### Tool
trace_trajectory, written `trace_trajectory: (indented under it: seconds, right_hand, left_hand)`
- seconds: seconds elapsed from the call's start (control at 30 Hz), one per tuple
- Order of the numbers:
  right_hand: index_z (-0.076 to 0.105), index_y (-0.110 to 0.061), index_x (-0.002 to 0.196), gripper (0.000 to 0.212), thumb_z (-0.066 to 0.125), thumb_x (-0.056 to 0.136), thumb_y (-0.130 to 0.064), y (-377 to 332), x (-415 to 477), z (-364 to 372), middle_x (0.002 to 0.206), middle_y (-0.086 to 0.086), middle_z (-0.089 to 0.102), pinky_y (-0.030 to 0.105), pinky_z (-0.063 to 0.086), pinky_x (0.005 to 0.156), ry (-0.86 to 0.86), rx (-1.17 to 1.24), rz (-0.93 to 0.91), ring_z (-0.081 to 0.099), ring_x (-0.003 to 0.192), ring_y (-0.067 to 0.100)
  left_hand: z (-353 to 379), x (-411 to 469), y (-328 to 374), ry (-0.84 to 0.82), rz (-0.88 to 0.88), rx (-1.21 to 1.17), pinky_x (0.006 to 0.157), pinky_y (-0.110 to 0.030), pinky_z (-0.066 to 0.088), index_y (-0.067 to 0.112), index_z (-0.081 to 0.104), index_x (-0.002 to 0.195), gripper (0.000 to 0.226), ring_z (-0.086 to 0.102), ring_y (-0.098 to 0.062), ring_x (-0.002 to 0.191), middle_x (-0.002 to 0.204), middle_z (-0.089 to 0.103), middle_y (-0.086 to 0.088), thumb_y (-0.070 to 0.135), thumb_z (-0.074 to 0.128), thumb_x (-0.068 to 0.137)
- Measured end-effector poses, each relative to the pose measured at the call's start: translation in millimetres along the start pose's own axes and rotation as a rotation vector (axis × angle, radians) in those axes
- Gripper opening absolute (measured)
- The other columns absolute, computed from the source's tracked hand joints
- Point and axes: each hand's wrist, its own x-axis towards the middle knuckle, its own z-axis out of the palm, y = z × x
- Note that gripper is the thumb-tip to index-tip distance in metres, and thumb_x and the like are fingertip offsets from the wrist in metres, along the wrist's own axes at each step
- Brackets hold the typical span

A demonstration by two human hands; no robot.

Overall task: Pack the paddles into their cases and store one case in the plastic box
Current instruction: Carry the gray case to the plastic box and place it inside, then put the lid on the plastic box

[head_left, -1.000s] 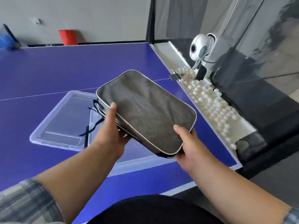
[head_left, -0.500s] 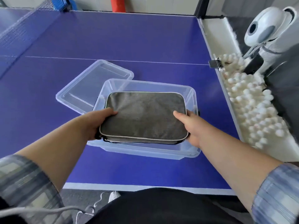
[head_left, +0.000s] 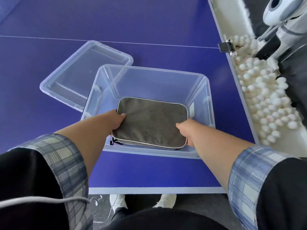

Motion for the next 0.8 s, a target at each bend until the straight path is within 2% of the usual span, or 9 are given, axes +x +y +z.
trace_trajectory:
  seconds: [0.1,0.23,0.3,0.37,0.43,0.5,0.6,0.7,0.8]
  right_hand:
    - [0.054,0.0,0.134,0.044,0.054,0.1,-0.027,0,-4,1,0.136,0.022,0.058,0.046,0.05,0.101,0.046,-0.029,-0.004,0.057,0.124,0.04]
    - [0.045,-0.009,0.143,0.057,0.061,0.095,-0.034,-17,-25,2,0.135,0.015,0.059,0.038,0.054,0.083,0.275,-0.043,-0.074,0.061,0.111,0.037]
    - [0.038,-0.012,0.15,0.063,0.06,0.094,-0.032,-39,-39,5,0.147,0.013,0.05,0.039,0.05,0.096,0.385,-0.06,-0.186,0.055,0.126,0.036]
    - [0.035,-0.015,0.153,0.065,0.058,0.095,-0.032,-70,-57,16,0.155,0.01,0.042,0.041,0.044,0.107,0.448,-0.035,-0.317,0.047,0.136,0.033]
    - [0.037,-0.016,0.153,0.063,0.058,0.096,-0.032,-107,-79,39,0.156,0.009,0.041,0.04,0.04,0.109,0.469,0.005,-0.444,0.045,0.138,0.03]
    - [0.04,-0.018,0.151,0.058,0.058,0.097,-0.03,-144,-103,69,0.153,0.007,0.044,0.035,0.038,0.108,0.476,0.074,-0.548,0.047,0.135,0.026]
    - [0.046,-0.02,0.147,0.052,0.057,0.097,-0.025,-195,-136,125,0.151,0.003,0.047,0.022,0.033,0.1,0.445,0.191,-0.687,0.047,0.135,0.019]
    - [0.049,-0.024,0.144,0.048,0.057,0.097,-0.025,-236,-158,184,0.148,-0.002,0.05,0.013,0.03,0.092,0.364,0.193,-0.752,0.048,0.132,0.012]
    - [0.046,-0.032,0.146,0.049,0.054,0.097,-0.029,-258,-163,236,0.146,-0.004,0.05,0.026,0.046,0.092,0.175,0.196,-0.631,0.054,0.119,0.012]
  left_hand:
    - [6,-1,6,0.097,0.044,0.172,0.103,-0.042,0.042,0.005,0.045,0.14,0.047,0.052,-0.041,0.122,0.135,0.055,-0.023,0.035,0.044,0.103]
    - [5,-20,12,0.15,0.14,0.118,0.09,-0.036,0.045,0.017,0.035,0.147,0.054,0.058,-0.036,0.113,0.133,0.057,-0.015,0.038,0.05,0.099]
    - [-6,-35,14,0.206,0.287,0.074,0.078,-0.026,0.046,0.028,0.033,0.149,0.056,0.06,-0.025,0.109,0.139,0.055,-0.004,0.041,0.05,0.097]
    - [-25,-51,13,0.233,0.499,-0.014,0.074,-0.018,0.04,0.035,0.042,0.144,0.048,0.06,-0.012,0.108,0.137,0.057,0.008,0.039,0.051,0.097]
    - [-54,-65,4,0.268,0.689,-0.04,0.076,-0.01,0.038,0.043,0.054,0.129,0.035,0.061,-0.001,0.104,0.121,0.063,0.018,0.039,0.051,0.095]
    - [-94,-67,-11,0.346,0.795,0.03,0.078,-0.014,0.042,0.045,0.059,0.118,0.026,0.059,0.002,0.094,0.107,0.063,0.023,0.043,0.048,0.094]
    - [-157,-47,-46,0.441,0.721,0.076,0.07,-0.025,0.045,0.045,0.058,0.111,0.023,0.061,-0.004,0.082,0.1,0.064,0.018,0.044,0.045,0.093]
    - [-202,-7,-92,0.385,0.496,0.158,0.054,-0.025,0.046,0.044,0.055,0.114,0.024,0.063,-0.009,0.065,0.101,0.064,0.013,0.039,0.044,0.093]
    - [-232,29,-134,0.312,0.39,0.353,0.066,-0.032,0.055,0.037,0.055,0.123,0.031,0.065,-0.017,0.082,0.119,0.06,0.01,0.034,0.045,0.094]
